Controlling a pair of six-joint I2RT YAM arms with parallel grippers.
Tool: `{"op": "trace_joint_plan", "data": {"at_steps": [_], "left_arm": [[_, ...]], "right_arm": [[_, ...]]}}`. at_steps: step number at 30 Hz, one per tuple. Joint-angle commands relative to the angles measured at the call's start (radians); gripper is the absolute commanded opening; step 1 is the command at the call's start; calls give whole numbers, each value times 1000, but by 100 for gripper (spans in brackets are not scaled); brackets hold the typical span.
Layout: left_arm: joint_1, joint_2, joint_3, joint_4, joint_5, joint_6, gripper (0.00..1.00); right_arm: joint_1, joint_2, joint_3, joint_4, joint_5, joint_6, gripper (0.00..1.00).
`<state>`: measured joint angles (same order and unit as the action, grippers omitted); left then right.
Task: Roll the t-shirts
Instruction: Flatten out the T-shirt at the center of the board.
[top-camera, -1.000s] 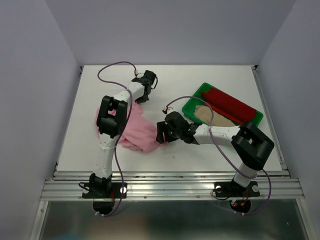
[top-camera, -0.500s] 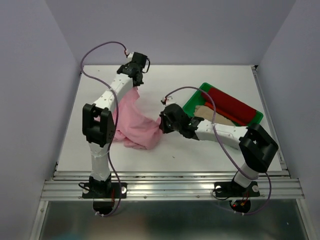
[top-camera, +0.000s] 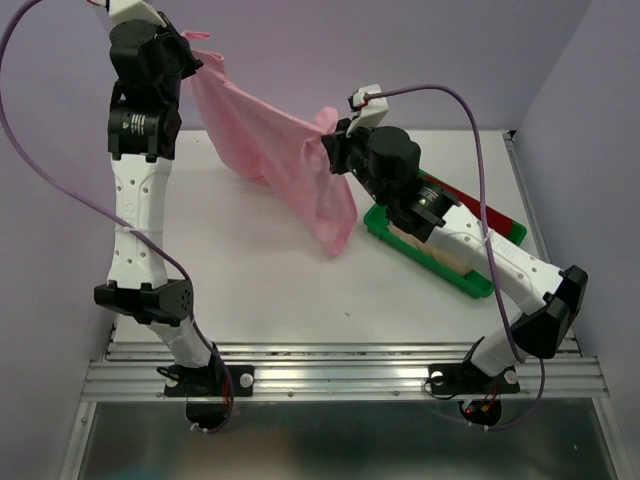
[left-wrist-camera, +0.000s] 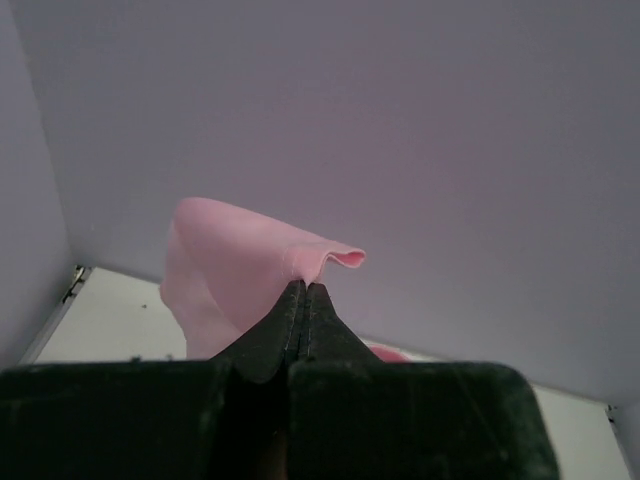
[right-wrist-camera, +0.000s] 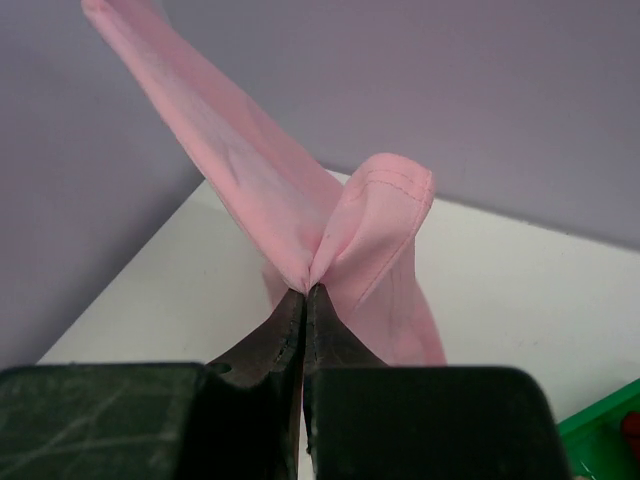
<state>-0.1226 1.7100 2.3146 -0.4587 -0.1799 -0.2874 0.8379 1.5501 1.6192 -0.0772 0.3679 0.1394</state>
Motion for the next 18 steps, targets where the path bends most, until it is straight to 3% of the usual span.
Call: {"op": "trace_joint_plan", "data": {"at_steps": [1,6,12,14,15,17,18], "left_arm": [[17,-90,-93,120,122,-4,0],[26,-239,-364,170,116,-21,0],[32,-516,-926,209,-18,-19,0],[49,-570,-1107,184,-39,-65,0],[57,-585,-1157,175,-24,-91,2],[64,-584,-1253,154,-4,-117,20],[64,-583,-1268,141,8,-124,53]], "right_arm": [[3,-71,-22,36,-29,-69,1],[3,-136,-200,42,-174,6,1],[134,-107,-479,48,-192,153,3],[167,-88,-547,62,-193,238,14],[177,-70,-606,73,-204,296,38],[187,-55,-639,97,-213,339,45],[187,-48,-648,90,-181,363,57]]}}
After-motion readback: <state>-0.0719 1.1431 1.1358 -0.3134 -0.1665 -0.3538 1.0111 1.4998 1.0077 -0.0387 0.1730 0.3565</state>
